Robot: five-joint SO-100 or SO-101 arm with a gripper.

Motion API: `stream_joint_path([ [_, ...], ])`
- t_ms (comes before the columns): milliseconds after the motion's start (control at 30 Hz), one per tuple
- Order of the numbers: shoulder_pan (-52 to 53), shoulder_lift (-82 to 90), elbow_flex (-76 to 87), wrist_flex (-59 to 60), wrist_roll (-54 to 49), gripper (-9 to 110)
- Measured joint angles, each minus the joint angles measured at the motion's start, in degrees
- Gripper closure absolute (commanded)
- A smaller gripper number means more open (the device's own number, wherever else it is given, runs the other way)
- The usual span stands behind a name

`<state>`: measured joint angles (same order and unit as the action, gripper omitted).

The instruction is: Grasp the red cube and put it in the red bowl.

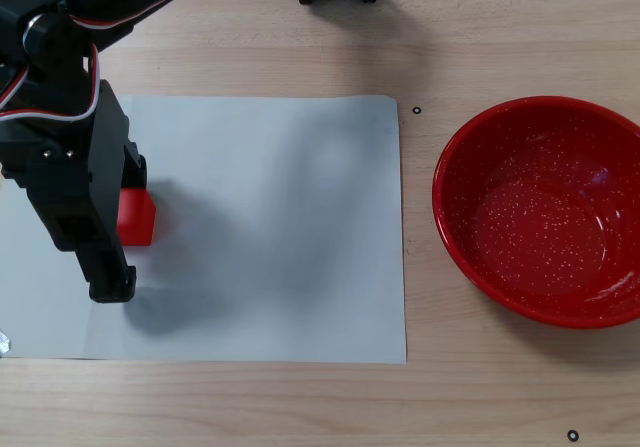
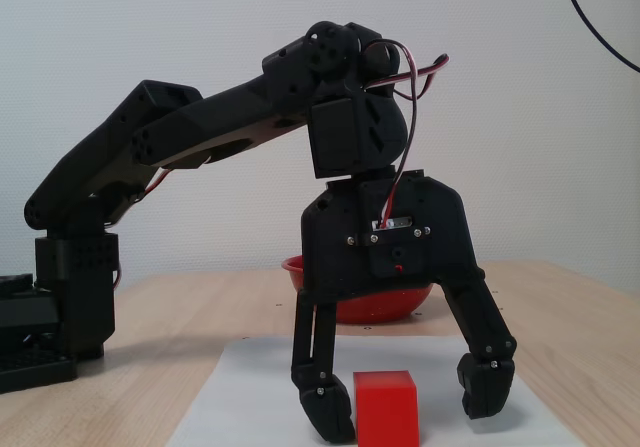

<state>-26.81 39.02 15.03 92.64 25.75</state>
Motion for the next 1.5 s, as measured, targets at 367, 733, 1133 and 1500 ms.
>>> stream_joint_path([
  [367, 0.0, 0.0, -0.1, 0.5, 0.0, 86],
  [733, 0.0, -0.9, -4.3, 7.1, 1.6, 101],
  [1133, -0.1, 1.1, 1.3, 10.7, 0.7, 101],
  [1500, 1.1, 24.3, 26.1, 7.2, -0.5, 101],
])
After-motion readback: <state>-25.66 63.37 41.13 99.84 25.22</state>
